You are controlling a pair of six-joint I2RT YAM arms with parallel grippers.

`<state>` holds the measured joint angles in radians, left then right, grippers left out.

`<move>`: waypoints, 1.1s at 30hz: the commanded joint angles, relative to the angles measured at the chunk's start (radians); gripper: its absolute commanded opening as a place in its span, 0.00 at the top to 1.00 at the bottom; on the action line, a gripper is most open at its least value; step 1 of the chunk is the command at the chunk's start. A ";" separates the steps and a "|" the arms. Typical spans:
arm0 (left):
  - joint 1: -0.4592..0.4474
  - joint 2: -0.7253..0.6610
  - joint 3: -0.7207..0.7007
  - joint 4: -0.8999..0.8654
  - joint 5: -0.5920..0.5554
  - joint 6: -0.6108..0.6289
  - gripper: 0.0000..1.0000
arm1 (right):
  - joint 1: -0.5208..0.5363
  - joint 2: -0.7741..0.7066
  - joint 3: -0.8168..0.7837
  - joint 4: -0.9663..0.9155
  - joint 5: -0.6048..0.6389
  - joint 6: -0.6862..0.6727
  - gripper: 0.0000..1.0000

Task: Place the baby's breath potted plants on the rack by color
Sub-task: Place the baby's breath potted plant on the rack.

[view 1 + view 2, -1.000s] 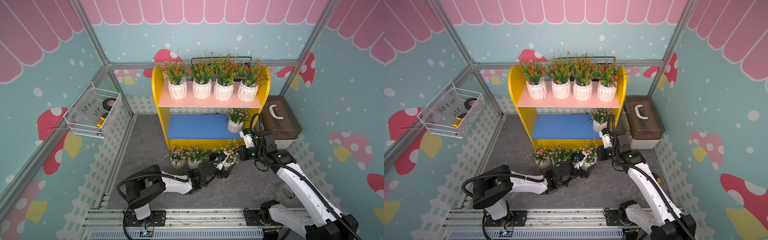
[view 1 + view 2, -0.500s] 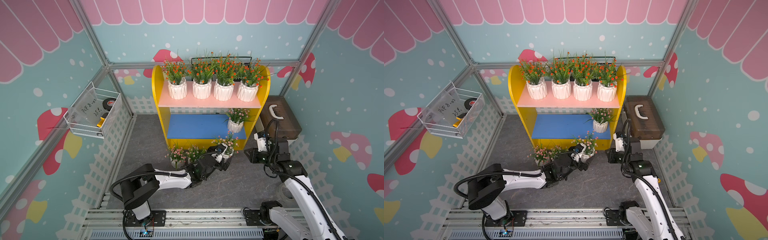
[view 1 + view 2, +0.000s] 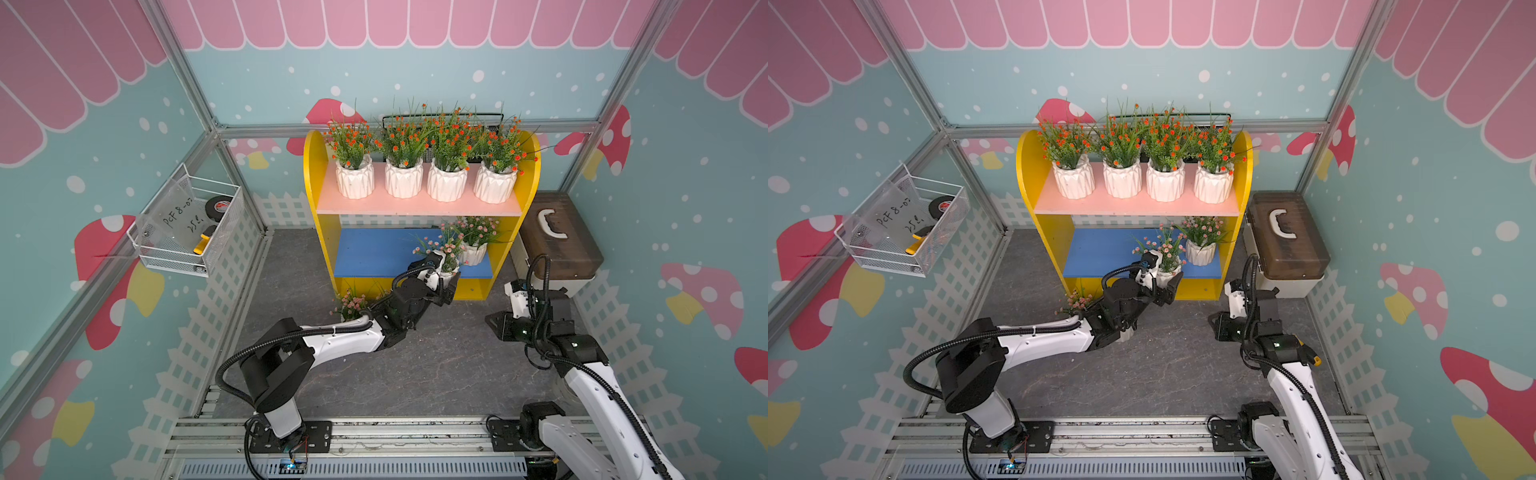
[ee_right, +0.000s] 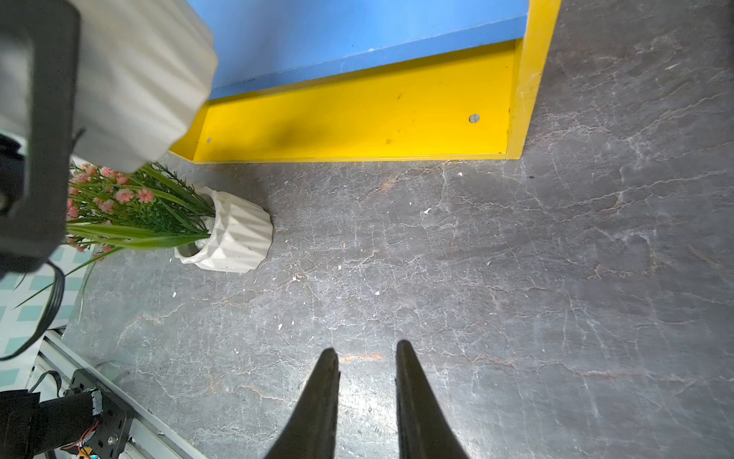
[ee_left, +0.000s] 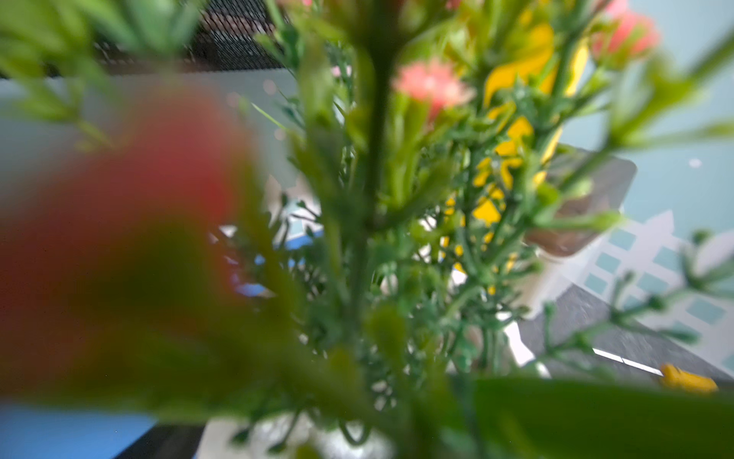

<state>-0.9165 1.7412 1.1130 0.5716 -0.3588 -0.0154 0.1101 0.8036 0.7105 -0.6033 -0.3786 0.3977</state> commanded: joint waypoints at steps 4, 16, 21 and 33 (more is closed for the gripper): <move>0.055 0.079 0.114 0.046 0.004 -0.031 0.33 | -0.006 -0.029 -0.011 0.014 -0.023 -0.001 0.76; 0.127 0.205 0.224 0.077 0.034 -0.060 0.34 | -0.006 -0.044 -0.013 0.016 -0.023 -0.002 0.75; 0.140 0.277 0.273 0.122 0.089 -0.055 0.33 | -0.006 -0.049 -0.014 0.016 -0.025 -0.002 0.75; 0.160 0.368 0.342 0.152 0.101 -0.076 0.33 | -0.006 -0.053 -0.019 0.022 -0.023 0.000 0.75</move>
<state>-0.7685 2.1056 1.4120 0.6193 -0.2741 -0.0757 0.1101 0.7563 0.7063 -0.5964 -0.3935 0.3977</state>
